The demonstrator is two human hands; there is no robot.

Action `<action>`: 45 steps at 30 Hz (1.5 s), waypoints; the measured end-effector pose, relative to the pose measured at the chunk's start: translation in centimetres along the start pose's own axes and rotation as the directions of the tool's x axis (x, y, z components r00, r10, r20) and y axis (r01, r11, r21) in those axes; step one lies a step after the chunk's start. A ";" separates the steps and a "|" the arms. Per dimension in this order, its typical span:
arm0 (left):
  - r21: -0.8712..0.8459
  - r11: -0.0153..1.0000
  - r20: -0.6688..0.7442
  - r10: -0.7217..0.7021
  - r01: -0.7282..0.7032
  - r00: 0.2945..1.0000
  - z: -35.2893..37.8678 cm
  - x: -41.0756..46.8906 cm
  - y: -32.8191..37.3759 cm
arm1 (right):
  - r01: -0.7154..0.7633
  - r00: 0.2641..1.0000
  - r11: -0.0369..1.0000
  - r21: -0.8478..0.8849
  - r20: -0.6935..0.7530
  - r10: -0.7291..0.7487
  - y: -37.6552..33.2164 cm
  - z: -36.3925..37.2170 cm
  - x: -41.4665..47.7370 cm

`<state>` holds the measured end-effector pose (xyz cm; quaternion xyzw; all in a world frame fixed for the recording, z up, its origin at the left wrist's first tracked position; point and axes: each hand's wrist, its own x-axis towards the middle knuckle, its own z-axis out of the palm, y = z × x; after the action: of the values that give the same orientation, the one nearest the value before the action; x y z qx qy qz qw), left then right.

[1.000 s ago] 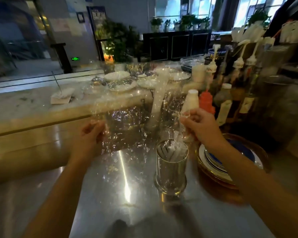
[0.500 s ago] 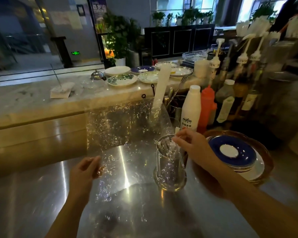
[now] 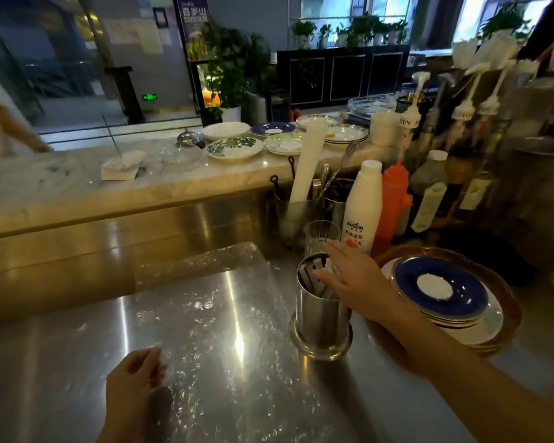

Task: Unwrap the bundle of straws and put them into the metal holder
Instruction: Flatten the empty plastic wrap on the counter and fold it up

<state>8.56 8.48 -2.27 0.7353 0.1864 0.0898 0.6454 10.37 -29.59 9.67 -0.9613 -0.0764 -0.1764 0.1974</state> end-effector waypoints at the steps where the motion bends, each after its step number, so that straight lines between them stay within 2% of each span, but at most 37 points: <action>1: 0.030 1.000 -0.009 0.003 -0.003 1.000 -0.2 -0.2 -0.3 | 0.005 1.000 1.000 0.013 0.022 -0.006 0.0 0.0 0.0; 4: 0.074 0.997 -0.018 0.013 -0.012 1.000 -0.6 -0.7 -0.6 | 0.029 0.992 0.999 0.039 0.123 -0.033 0.0 -0.1 -0.2; 7: 0.095 0.996 -0.027 0.006 -0.003 1.000 -0.4 -1.4 -0.5 | 0.065 0.977 0.998 -0.012 0.206 -0.061 0.0 -0.4 -0.4; 10: 0.023 0.998 -0.034 -0.061 0.062 0.998 -0.1 -2.1 -0.2 | 0.069 0.951 0.997 -0.018 0.304 -0.061 -0.4 -0.9 -0.4; 13: 0.068 0.996 -0.049 -0.046 0.049 0.998 -0.1 -2.7 -0.2 | 0.117 0.948 0.991 -0.057 0.302 -0.095 -0.5 -1.1 -0.5; 17: 0.110 0.994 -0.036 -0.023 0.026 0.999 -0.3 -3.0 0.0 | 0.070 0.916 0.995 -0.074 0.399 -0.035 -0.6 -1.2 -0.5; 19: 0.145 0.989 -0.035 -0.010 0.015 0.999 -0.3 -2.9 0.0 | 0.074 0.939 0.993 -0.090 0.343 -0.039 -0.8 -1.5 -0.5; 22: 0.155 0.988 -0.025 -0.022 0.025 0.999 -0.5 -2.6 -0.3 | 0.178 0.982 0.978 -0.108 0.082 -0.170 -2.2 -2.2 -0.9; 25: 0.184 0.983 -0.028 -0.003 0.008 1.000 -0.5 -2.5 -0.4 | 0.325 0.936 0.945 -0.026 -0.136 -0.326 -4.5 -2.9 -1.7; 27: 0.210 0.978 -0.031 0.011 -0.005 0.999 -0.4 -2.4 -0.4 | 0.413 0.903 0.909 0.050 -0.156 -0.401 -6.4 -2.7 -2.6; 30: 0.237 0.971 -0.025 0.018 -0.012 1.000 -0.3 -2.4 -0.4 | 0.475 0.879 0.862 0.177 -0.060 -0.473 -8.7 -0.5 -3.8; 33: 0.255 0.967 -0.033 0.029 -0.020 0.999 -0.1 -2.5 -0.2 | 0.285 0.914 0.909 0.304 0.200 -0.353 -9.2 3.6 -4.4; 37: 0.224 0.975 -0.021 -0.003 0.007 1.000 -0.1 -2.8 0.2 | -0.089 0.871 0.960 0.267 0.487 -0.055 -7.9 9.3 -4.5; 41: 0.173 0.985 -0.029 -0.018 0.023 0.999 0.3 -3.5 0.9 | -0.387 0.802 0.887 0.252 0.568 0.188 -7.4 11.7 -3.8; 45: 0.120 0.992 -0.023 -0.033 0.036 0.999 0.5 -4.1 1.6 | -0.540 0.753 0.812 0.221 0.557 0.349 -7.8 12.6 -3.0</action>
<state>5.25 6.24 -0.33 0.7685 0.2111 0.0749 0.5994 9.81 -17.61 0.49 -0.9082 0.0793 0.1447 0.3847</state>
